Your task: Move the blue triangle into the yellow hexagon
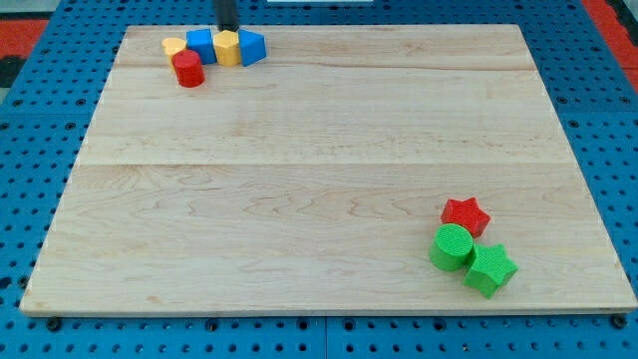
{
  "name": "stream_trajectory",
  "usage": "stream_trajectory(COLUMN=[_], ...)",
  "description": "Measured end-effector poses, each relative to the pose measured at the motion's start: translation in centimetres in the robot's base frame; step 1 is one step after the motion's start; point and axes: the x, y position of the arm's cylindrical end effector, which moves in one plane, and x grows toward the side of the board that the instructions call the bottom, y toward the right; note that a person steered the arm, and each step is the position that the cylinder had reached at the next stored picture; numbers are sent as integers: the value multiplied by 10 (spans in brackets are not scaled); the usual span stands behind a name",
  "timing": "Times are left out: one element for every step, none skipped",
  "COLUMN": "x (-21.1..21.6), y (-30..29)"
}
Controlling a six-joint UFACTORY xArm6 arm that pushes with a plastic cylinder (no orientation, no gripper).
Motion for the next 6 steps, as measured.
stream_trajectory(x=[13,24,24,24,11,11], y=[51,21,-5,-5,-3,-2])
